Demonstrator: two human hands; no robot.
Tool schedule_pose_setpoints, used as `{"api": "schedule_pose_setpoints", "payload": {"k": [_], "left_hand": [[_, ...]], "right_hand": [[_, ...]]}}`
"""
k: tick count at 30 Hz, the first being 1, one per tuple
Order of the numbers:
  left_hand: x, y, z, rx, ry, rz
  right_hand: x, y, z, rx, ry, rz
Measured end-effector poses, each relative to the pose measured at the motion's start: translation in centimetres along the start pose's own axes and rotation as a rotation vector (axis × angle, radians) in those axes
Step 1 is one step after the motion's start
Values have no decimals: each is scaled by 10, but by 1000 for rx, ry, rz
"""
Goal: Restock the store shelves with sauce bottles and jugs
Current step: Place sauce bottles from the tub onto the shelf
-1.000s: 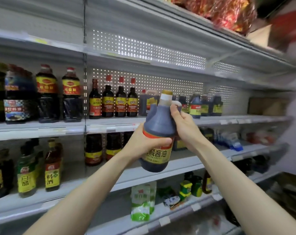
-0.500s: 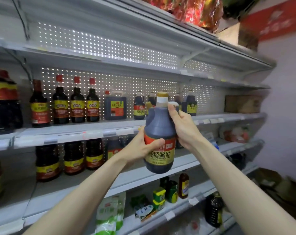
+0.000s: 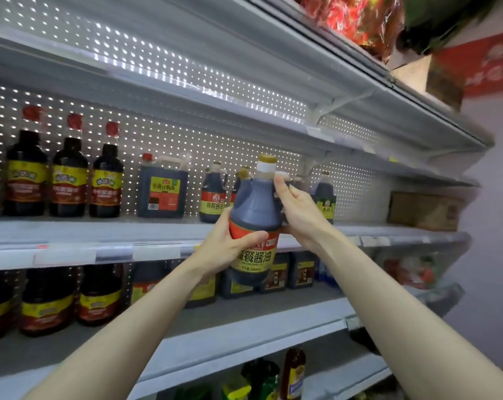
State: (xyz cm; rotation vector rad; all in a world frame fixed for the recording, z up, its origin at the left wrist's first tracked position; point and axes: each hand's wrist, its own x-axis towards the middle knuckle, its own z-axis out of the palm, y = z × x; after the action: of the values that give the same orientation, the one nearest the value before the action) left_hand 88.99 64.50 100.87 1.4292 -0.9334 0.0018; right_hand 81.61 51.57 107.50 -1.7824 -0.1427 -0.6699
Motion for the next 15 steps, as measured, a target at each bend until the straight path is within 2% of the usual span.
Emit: {"api": "schedule_pose_setpoints", "payload": {"k": [6,15], "left_hand": [[52,-24,0,69,115,-6],[112,-49,-9,163,227,-12]], "right_hand": [[61,29,-16,-70,-73,22],[139,65,-24,71,-141,-70]]}}
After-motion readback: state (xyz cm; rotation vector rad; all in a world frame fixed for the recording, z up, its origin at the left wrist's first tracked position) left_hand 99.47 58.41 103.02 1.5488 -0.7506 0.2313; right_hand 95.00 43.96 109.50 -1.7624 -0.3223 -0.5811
